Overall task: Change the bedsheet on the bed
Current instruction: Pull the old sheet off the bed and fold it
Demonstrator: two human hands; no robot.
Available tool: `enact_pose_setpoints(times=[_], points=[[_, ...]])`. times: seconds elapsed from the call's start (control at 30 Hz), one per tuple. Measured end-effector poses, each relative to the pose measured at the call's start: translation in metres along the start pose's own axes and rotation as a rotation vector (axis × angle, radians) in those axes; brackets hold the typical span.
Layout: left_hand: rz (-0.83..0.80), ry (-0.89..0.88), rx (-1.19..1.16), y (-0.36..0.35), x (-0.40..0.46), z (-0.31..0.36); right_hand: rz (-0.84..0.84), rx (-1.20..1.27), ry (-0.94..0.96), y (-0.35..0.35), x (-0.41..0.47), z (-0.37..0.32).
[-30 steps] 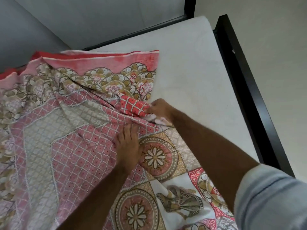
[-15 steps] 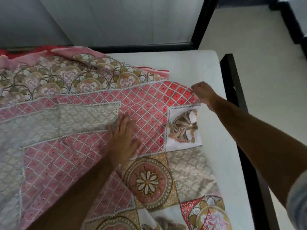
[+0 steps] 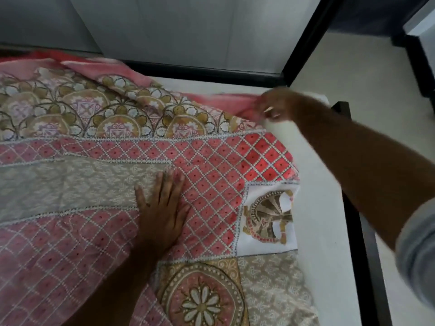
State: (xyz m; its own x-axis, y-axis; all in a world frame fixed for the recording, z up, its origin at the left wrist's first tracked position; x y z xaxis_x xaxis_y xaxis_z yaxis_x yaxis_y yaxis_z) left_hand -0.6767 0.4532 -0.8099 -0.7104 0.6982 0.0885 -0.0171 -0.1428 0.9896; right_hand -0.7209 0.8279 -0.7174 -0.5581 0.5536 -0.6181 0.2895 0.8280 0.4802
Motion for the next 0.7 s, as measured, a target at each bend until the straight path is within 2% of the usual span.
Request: enact_pose_setpoints(times=[0.13, 0.2, 0.3, 0.37, 0.47, 0.6, 0.7], points=[[0.052, -0.029, 0.019, -0.005, 0.000, 0.000, 0.502, 0.315, 0.266, 0.086, 0.044, -0.059], [0.046, -0.018, 0.039, -0.009, 0.001, -0.002, 0.638, 0.363, 0.374, 0.102, 0.053, -0.072], [0.024, -0.009, 0.056, -0.008, 0.001, 0.000, 0.600, 0.215, 0.410, 0.089, 0.074, -0.051], [0.020, 0.012, 0.044, -0.008, 0.001, 0.000, 0.552, 0.048, 0.378, 0.066, 0.067, -0.008], [0.013, 0.025, 0.037, -0.008, 0.002, 0.001, 0.444, -0.214, 0.357, 0.027, 0.011, 0.086], [-0.004, 0.023, 0.054, -0.008, 0.000, 0.003, 0.502, -0.181, 0.269, -0.012, -0.132, 0.211], [-0.025, 0.031, 0.071, -0.008, -0.001, 0.005, 0.411, -0.044, 0.174, -0.047, -0.226, 0.270]])
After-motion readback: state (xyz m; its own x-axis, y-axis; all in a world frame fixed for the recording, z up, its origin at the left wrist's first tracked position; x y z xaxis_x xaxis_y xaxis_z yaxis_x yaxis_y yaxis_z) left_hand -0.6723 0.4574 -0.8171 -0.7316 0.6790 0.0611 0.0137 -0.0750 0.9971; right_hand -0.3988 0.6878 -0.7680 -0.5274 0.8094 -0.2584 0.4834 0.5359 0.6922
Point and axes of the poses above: each hand's wrist, its own x-axis towards the middle knuckle, its own y-axis out of the back of the hand, z = x × y, the point moved 6 cm from there along x, towards the middle knuckle, and after that the axes turned 5 degrees about z, right-handed, at the moved point
